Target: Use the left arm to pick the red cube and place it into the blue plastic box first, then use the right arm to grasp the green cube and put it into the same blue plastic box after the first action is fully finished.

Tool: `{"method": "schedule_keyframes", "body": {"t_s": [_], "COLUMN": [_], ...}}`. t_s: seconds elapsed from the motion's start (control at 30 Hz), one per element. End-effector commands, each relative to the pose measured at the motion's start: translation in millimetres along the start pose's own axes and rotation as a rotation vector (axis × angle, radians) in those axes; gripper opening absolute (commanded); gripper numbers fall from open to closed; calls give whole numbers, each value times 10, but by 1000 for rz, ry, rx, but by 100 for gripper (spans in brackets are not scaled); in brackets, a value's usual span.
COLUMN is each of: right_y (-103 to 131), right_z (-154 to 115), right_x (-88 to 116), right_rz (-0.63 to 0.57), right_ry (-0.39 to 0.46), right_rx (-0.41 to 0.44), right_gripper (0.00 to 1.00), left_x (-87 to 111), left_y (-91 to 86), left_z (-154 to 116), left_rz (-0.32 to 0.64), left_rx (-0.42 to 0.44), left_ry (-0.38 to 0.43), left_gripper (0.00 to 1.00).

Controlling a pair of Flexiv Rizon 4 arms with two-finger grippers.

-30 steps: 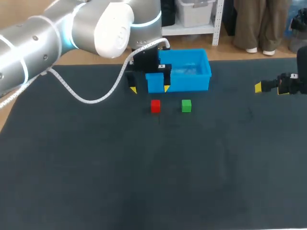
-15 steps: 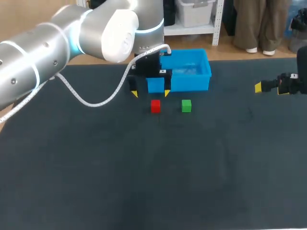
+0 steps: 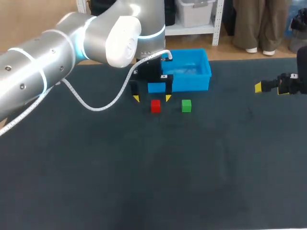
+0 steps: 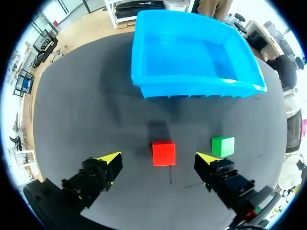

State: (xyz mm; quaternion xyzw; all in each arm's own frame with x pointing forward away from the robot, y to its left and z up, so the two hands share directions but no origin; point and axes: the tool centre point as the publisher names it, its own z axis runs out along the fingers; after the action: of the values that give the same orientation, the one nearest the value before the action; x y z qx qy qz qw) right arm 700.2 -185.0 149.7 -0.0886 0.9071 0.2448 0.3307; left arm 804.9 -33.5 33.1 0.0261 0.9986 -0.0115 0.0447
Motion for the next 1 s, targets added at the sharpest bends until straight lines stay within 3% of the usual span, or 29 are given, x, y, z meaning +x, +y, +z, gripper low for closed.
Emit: {"method": "schedule_keyframes", "body": {"t_s": [0.03, 1.0], "right_y": [-8, -8], "right_z": [-1, -1], "right_x": [-2, -2], "right_rz": [-1, -1], "right_ry": [1, 1], "right_rx": [-3, -3], "right_gripper": [100, 100], "left_x": [-74, -31], "left_y": [-24, -26], "left_z": [88, 453], "left_rz": [1, -71], "left_rx": [-7, -32], "left_ry": [22, 83], "left_gripper": [100, 100]}}
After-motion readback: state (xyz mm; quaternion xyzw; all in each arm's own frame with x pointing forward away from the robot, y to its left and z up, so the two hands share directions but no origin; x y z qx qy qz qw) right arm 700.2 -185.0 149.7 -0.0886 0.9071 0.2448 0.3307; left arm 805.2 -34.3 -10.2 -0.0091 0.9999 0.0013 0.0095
